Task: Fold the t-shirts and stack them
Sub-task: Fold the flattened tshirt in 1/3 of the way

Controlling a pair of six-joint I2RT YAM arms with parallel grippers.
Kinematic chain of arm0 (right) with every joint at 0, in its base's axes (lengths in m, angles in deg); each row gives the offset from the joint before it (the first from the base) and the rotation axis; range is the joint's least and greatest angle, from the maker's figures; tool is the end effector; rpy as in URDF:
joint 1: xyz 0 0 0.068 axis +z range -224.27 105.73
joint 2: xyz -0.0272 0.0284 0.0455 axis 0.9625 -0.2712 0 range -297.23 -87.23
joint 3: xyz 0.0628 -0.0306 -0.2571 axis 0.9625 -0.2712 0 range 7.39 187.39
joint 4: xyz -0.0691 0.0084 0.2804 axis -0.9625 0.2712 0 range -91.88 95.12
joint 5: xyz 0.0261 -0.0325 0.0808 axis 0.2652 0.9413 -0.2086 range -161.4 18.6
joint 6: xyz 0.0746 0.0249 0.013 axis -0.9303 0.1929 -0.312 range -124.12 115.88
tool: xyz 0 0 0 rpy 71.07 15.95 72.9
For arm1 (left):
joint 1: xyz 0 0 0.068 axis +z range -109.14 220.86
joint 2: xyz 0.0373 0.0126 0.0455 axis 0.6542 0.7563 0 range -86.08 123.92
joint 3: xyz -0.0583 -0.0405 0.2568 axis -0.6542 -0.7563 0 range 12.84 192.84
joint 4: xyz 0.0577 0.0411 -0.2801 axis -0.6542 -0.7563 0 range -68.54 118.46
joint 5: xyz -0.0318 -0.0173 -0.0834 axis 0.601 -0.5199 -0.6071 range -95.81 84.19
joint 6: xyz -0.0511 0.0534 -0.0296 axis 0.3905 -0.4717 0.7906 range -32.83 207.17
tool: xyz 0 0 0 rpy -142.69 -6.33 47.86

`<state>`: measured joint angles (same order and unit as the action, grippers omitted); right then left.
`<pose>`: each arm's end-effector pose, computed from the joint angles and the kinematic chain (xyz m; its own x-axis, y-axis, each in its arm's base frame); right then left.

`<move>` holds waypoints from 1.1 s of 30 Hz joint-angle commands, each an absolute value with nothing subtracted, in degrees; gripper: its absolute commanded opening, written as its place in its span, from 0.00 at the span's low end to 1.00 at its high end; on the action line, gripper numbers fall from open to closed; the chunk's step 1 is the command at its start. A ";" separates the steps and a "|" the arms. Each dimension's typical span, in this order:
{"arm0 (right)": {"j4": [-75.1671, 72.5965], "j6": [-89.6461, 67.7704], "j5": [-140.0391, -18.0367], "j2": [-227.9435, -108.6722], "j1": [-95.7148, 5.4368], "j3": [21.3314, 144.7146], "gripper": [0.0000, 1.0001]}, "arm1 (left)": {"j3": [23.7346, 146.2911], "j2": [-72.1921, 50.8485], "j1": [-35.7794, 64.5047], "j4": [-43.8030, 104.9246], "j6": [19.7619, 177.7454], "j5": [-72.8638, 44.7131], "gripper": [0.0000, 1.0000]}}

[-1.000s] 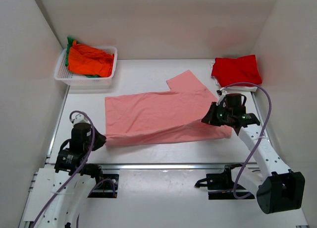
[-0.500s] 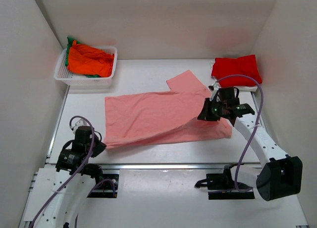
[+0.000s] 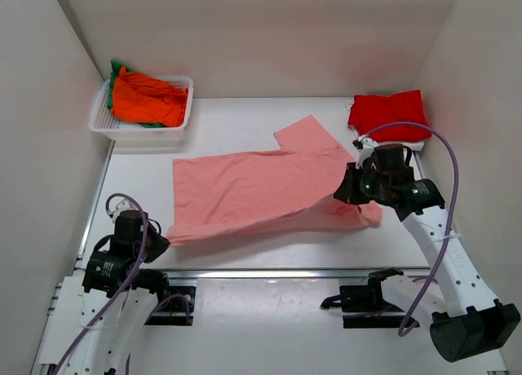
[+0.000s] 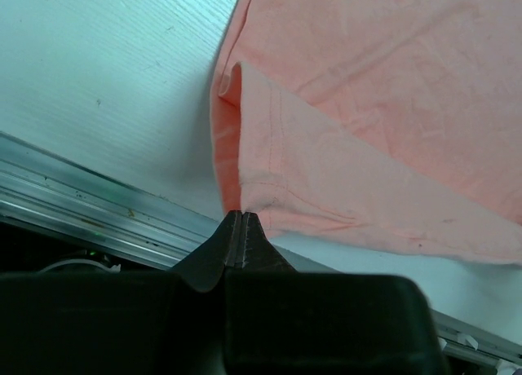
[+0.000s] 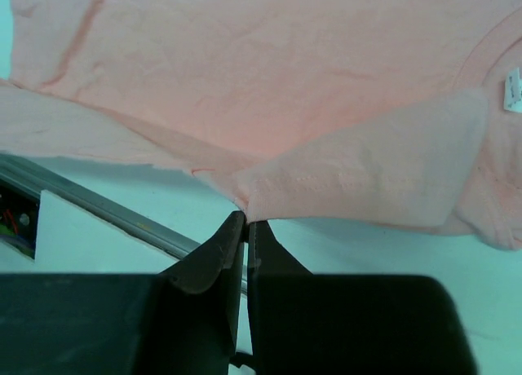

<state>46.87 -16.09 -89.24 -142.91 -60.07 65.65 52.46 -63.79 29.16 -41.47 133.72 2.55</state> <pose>0.2299 0.0799 0.2978 -0.7753 0.0074 -0.6316 -0.2846 0.8886 0.3598 0.1115 -0.0128 0.2374 -0.6178 -0.6055 -0.5017 -0.4861 0.7956 -0.3616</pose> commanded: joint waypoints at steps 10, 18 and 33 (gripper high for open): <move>47.78 -16.78 -92.67 -136.01 -59.41 62.59 0.00 | 53.37 -63.93 29.26 -42.65 133.58 1.74 0.00; 47.08 -13.27 -94.77 -143.28 -57.13 62.76 0.00 | 48.62 -60.94 29.00 -37.29 135.25 2.09 0.00; 41.54 -4.92 -92.23 -163.77 -59.15 74.44 0.00 | 43.61 -56.73 31.54 -31.76 145.08 7.19 0.00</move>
<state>44.84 -7.89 -94.12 -161.66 -59.72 70.48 44.61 -57.46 30.95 -34.87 141.81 4.75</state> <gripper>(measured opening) 0.016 0.016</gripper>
